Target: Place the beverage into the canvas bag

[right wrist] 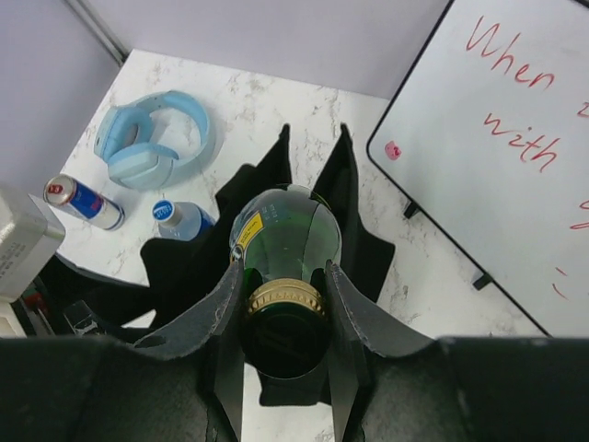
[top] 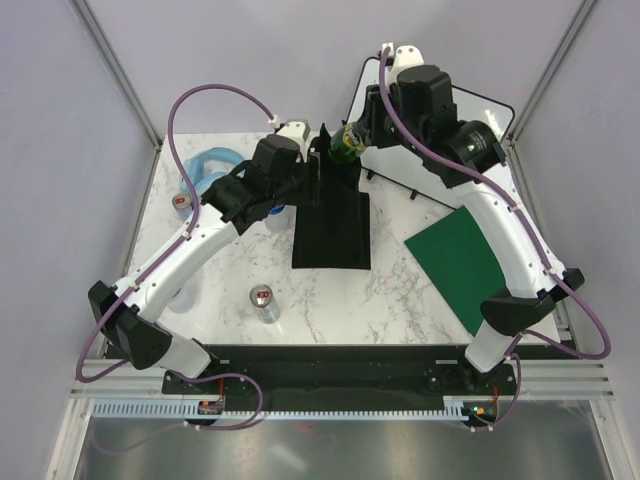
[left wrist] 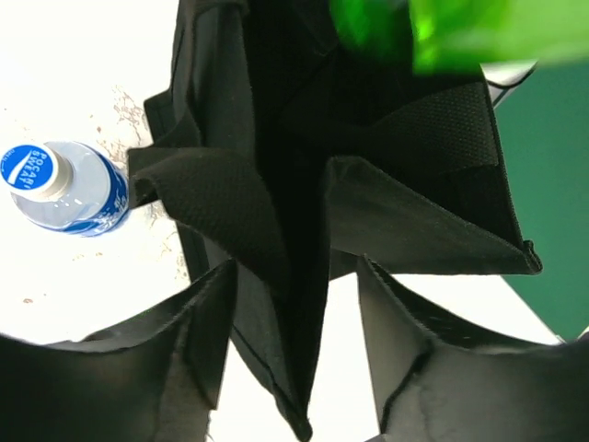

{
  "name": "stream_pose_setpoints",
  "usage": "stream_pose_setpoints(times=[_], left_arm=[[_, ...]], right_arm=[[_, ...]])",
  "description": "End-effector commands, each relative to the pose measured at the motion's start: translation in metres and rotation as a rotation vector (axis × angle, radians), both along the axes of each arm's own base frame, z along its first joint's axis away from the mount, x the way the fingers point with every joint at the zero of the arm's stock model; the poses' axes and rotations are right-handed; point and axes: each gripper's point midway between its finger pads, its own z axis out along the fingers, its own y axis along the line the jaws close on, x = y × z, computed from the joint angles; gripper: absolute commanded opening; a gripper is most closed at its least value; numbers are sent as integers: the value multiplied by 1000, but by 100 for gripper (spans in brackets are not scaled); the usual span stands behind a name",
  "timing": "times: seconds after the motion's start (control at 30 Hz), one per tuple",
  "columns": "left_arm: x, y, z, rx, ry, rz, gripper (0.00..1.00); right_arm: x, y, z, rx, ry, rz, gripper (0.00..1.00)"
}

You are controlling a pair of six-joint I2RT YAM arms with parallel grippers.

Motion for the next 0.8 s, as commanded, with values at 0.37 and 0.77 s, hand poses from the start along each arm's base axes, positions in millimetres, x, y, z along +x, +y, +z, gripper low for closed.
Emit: stream_pose_setpoints(times=[0.37,0.77], left_arm=[[28,13,57,-35,-133,136,69],[42,10,17,99,-50,134,65]], right_arm=[[-24,-4,20,79,-114,38,0],[-33,8,47,143,-153,115,0]])
